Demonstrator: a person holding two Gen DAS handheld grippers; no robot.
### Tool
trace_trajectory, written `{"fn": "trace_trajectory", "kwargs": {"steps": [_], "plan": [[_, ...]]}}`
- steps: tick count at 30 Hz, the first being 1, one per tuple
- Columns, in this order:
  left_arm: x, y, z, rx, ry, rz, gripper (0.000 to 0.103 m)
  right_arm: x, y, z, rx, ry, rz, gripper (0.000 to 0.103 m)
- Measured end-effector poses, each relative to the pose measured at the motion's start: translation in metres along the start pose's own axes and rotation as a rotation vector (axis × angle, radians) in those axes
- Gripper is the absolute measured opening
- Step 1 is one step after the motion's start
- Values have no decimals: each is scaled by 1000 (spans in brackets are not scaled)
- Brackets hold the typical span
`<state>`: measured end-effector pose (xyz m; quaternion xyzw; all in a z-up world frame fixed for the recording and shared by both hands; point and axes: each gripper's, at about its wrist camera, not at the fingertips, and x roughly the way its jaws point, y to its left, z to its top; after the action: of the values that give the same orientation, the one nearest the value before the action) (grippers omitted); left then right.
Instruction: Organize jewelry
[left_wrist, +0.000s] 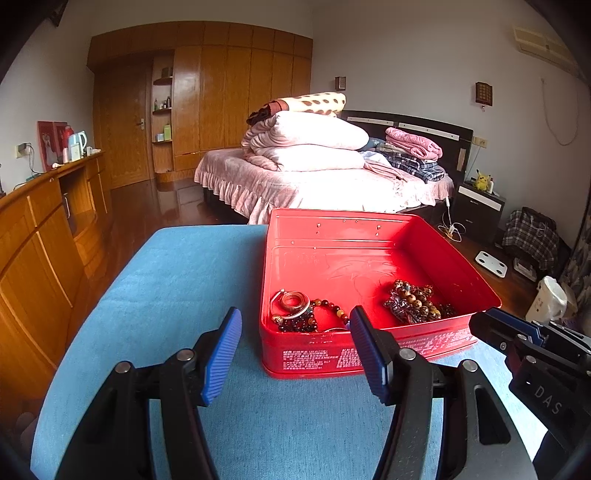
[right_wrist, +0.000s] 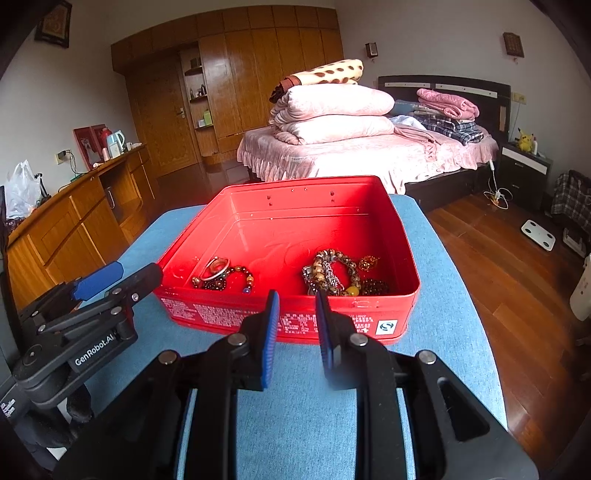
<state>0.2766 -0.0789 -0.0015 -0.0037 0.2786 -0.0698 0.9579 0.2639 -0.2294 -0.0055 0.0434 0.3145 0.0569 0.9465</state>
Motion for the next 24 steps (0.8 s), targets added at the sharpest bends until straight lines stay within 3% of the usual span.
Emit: {"fn": "trace_trajectory", "kwargs": {"steps": [11, 17, 20, 24], "plan": [[-16, 0, -15, 4, -10, 6, 61, -19, 8, -17, -16, -16, 9, 21], [-40, -2, -23, 16, -51, 3, 61, -36, 14, -24, -29, -53, 15, 21], [-56, -2, -27, 26, -87, 3, 67, -49, 17, -30, -34, -79, 23, 21], [-80, 0, -35, 37, -133, 3, 71, -68, 16, -41, -31, -120, 31, 32]]}}
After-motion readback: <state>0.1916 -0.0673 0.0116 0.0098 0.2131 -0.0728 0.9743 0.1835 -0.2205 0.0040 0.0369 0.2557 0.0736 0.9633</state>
